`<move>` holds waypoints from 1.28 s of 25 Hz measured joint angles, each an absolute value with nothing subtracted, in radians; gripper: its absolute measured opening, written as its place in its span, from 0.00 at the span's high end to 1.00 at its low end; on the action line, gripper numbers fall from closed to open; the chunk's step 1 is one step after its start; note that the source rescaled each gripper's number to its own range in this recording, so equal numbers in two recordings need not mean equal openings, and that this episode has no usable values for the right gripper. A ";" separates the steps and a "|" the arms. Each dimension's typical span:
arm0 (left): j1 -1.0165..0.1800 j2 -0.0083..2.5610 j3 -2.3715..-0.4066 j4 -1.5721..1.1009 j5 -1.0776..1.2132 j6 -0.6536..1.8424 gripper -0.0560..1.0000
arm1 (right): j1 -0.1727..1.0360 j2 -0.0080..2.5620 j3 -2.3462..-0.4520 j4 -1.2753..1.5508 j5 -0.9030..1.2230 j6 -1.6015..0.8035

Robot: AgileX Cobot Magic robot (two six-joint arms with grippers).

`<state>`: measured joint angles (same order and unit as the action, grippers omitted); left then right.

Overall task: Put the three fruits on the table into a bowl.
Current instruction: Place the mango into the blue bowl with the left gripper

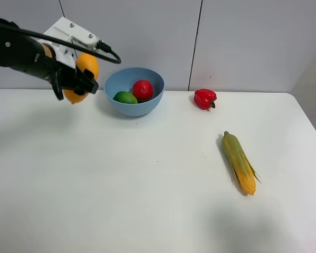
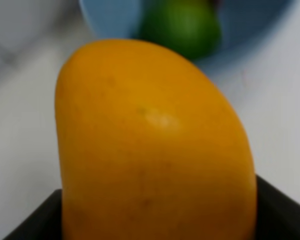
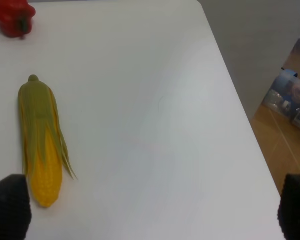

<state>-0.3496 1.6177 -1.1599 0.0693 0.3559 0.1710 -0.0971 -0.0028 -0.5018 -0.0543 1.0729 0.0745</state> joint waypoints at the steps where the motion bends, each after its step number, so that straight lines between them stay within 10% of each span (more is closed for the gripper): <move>1: -0.350 1.661 -1.198 0.068 0.348 0.174 0.87 | -0.097 -0.003 -0.502 -0.054 1.073 0.075; 20: -0.374 2.241 -1.832 -0.007 0.421 0.175 0.87 | -0.097 -0.003 -0.502 -0.054 1.073 0.075; 32: -0.385 2.278 -1.871 -0.030 0.422 0.175 0.87 | -0.097 -0.003 -0.502 -0.054 1.073 0.075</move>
